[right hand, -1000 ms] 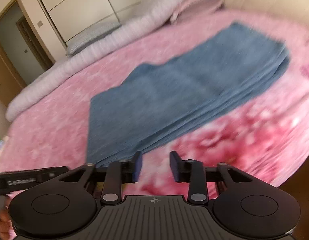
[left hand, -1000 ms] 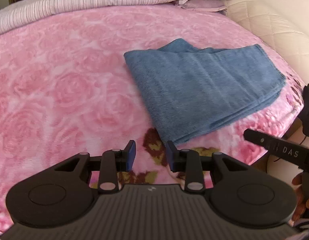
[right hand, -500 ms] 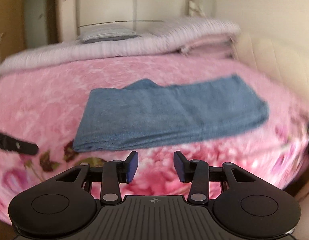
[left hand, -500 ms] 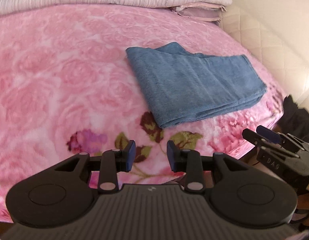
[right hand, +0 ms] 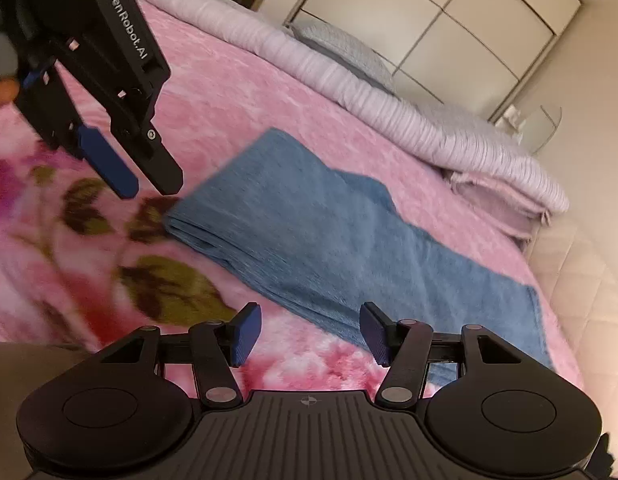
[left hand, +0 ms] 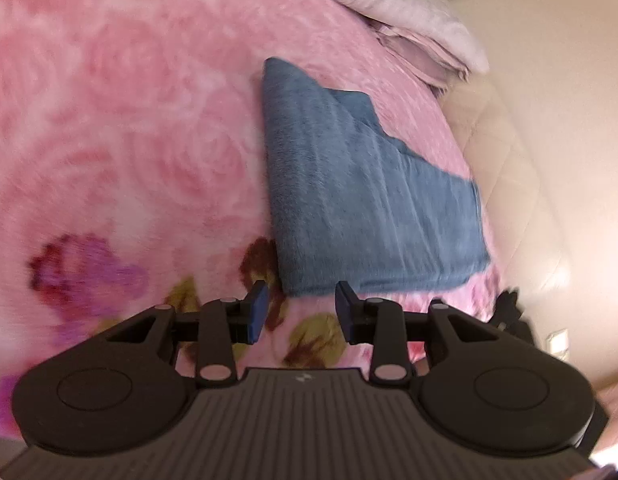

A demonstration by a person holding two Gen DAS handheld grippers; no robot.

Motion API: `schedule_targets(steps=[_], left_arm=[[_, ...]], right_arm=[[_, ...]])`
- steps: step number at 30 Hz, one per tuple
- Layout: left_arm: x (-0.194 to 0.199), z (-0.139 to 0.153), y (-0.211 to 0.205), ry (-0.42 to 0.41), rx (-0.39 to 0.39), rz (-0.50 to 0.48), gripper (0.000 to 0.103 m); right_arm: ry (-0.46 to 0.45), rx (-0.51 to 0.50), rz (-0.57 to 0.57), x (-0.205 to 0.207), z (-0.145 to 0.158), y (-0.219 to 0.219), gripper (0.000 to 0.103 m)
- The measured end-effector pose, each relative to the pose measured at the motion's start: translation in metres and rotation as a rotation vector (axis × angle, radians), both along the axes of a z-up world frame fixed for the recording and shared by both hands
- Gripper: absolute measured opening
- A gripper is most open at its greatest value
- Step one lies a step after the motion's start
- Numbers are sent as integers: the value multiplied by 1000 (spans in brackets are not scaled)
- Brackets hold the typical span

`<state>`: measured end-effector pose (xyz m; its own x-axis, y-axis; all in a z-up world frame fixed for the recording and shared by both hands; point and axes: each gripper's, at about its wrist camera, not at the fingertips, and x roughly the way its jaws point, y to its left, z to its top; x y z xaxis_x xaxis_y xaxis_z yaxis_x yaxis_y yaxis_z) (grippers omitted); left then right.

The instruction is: Fold clothes

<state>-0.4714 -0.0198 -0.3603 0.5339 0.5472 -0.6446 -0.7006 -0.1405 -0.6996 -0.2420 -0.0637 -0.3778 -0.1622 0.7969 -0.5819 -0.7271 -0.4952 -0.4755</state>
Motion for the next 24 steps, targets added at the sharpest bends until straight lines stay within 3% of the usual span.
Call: schedule_targets(steps=[4, 7, 9, 12, 15, 20, 24], left_arm=[[-3, -23, 16, -95, -48, 63, 32], [-4, -32, 27, -179, -45, 91, 28], [-2, -29, 30, -164, -34, 81, 19], [-4, -19, 30, -171, 6, 72, 15], [-9, -9, 30, -224, 34, 72, 15], [-6, -8, 32, -195, 29, 51, 15], [-12, -12, 27, -190, 16, 63, 14]], right_arm=[[19, -25, 6, 12, -8, 13, 57], [-15, 7, 71, 8, -15, 9, 58], [-40, 30, 115, 5, -19, 6, 58], [-102, 83, 206, -8, -26, 0, 58], [-142, 126, 270, -22, -32, -1, 58], [-265, 256, 307, -47, -49, 8, 58], [-325, 296, 336, -53, -57, 15, 56]])
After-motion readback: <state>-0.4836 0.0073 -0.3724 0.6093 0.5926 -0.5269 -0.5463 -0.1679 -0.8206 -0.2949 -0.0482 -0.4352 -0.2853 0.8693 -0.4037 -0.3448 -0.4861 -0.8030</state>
